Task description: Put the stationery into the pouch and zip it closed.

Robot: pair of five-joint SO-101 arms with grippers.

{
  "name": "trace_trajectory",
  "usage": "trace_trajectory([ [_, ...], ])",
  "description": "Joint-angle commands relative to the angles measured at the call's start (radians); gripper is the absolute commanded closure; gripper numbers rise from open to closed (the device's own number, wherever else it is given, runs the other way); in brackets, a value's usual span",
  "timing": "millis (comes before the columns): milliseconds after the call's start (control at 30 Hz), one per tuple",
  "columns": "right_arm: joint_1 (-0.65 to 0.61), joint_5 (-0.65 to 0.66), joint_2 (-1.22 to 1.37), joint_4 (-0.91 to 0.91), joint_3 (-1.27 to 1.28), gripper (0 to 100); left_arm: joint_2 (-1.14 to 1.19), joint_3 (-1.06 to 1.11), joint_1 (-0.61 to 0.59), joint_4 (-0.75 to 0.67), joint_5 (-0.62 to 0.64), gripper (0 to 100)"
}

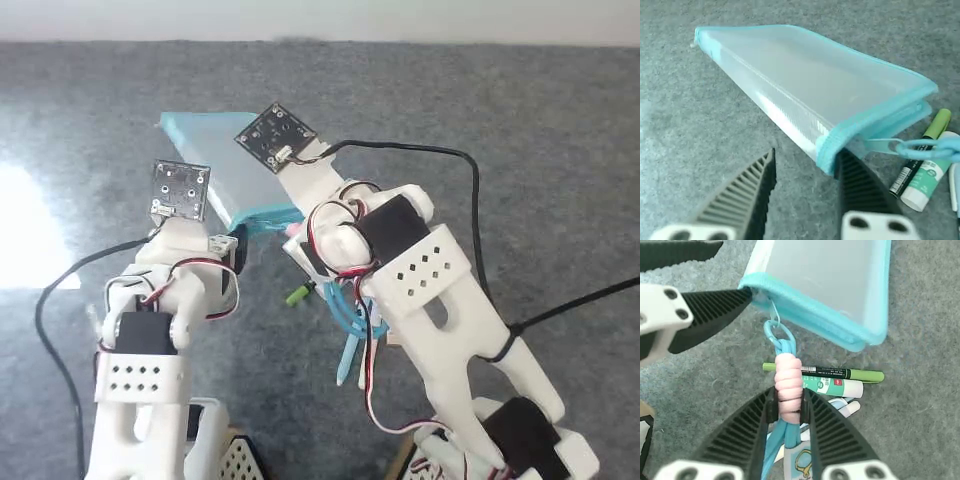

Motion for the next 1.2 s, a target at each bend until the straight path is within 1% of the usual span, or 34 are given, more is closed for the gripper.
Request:
trace_trajectory([
  [0, -0.007, -0.009, -0.047, 0.016, -0.051, 99.1, -0.015, -0.008, -0.005, -0.023, -0.029, 88],
  [167, 0.008, -0.002, -0.05, -0.035, 0.038, 99.1, -0.017, -0.012, -0.011, -0.023, -0.029, 89],
  [267, 0.067, 0.023, -0.048, -0.081, 0.091, 99.1, -0.017, -0.01, -0.012, -0.023, -0.029, 89],
  [400, 0.139, 0.026, -0.054, -0.087, 0.13, 99.1, -0.017, -0.01, -0.014, -0.023, -0.029, 89],
  [600, 0.189, 0.058, -0.058, -0.087, 0.14, 99.1, -0.017, -0.01, -0.015, -0.023, -0.029, 89],
  [733, 0.234, 0.064, -0.058, -0.088, 0.135, 99.1, -0.015, -0.007, -0.078, -0.034, -0.029, 89],
  [800, 0.26, 0.094, -0.058, -0.102, 0.135, 99.1, -0.014, -0.002, -0.104, -0.037, -0.032, 90],
  [1033, 0.348, 0.138, -0.058, -0.119, 0.133, 99.1, -0.014, 0.007, -0.104, -0.031, -0.034, 91],
  [1167, 0.398, 0.144, -0.047, -0.162, 0.133, 99.1, -0.014, 0.008, -0.104, -0.029, -0.034, 91],
])
